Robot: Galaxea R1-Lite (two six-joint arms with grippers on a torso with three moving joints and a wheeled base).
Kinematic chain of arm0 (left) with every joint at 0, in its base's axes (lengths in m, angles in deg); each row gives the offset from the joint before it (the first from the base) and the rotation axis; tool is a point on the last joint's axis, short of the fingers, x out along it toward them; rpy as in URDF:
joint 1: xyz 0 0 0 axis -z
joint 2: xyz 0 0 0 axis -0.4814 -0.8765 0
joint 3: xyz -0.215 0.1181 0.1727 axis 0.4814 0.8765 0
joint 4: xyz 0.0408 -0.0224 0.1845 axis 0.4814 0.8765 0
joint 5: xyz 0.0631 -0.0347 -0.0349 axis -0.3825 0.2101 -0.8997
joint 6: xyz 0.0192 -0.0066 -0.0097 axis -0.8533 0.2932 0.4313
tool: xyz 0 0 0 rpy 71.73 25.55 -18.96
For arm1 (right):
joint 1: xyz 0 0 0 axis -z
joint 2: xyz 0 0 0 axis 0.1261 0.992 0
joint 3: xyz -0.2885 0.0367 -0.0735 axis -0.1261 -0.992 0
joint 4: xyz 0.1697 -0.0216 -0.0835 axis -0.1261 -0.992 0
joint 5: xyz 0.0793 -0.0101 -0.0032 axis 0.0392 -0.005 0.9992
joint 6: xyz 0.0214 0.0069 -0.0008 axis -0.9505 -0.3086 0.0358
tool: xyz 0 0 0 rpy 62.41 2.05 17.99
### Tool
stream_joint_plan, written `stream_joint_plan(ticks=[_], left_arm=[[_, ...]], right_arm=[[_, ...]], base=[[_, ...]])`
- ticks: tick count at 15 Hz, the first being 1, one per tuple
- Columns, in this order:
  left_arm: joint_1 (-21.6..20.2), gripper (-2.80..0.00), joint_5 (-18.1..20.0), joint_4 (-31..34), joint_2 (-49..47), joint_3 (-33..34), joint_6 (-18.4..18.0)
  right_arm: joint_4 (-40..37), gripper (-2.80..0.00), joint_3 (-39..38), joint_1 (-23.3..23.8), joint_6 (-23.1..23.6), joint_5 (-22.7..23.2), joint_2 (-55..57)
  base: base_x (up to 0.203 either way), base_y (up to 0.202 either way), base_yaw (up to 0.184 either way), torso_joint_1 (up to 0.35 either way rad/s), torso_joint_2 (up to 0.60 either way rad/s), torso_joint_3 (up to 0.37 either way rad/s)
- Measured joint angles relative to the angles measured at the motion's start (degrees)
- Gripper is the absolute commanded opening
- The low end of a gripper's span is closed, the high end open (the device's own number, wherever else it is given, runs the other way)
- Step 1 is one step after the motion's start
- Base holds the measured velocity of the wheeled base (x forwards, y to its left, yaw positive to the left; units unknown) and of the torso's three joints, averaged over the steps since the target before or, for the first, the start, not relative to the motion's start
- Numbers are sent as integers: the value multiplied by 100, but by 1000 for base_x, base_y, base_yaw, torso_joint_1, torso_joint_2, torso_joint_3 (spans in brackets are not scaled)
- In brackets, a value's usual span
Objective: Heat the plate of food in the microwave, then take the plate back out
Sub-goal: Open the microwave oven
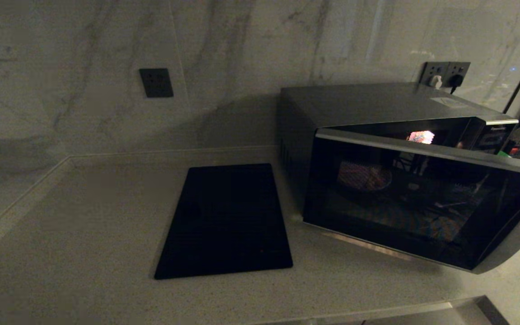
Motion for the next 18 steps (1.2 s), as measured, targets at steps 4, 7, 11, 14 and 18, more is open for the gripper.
stream_joint_plan(ticks=[4,7,11,14,18], left_arm=[[0,-280,-2,0,0,0,-1],[0,-280,0,0,0,0,0],[0,-280,-2,0,0,0,-1],[0,-280,0,0,0,0,-1],[0,-280,0,0,0,0,-2]], right_arm=[[-12,-280,-96,2,30,-51,110],[-29,-280,-268,4,28,-41,123],[-518,-280,-375,-1,50,92,35],[-956,-280,-387,-12,101,554,-105],[-1414,-280,-387,-26,218,947,-328]], base=[[0,0,0,0,0,0],[0,0,0,0,0,0],[0,0,0,0,0,0],[0,0,0,0,0,0],[0,0,0,0,0,0]])
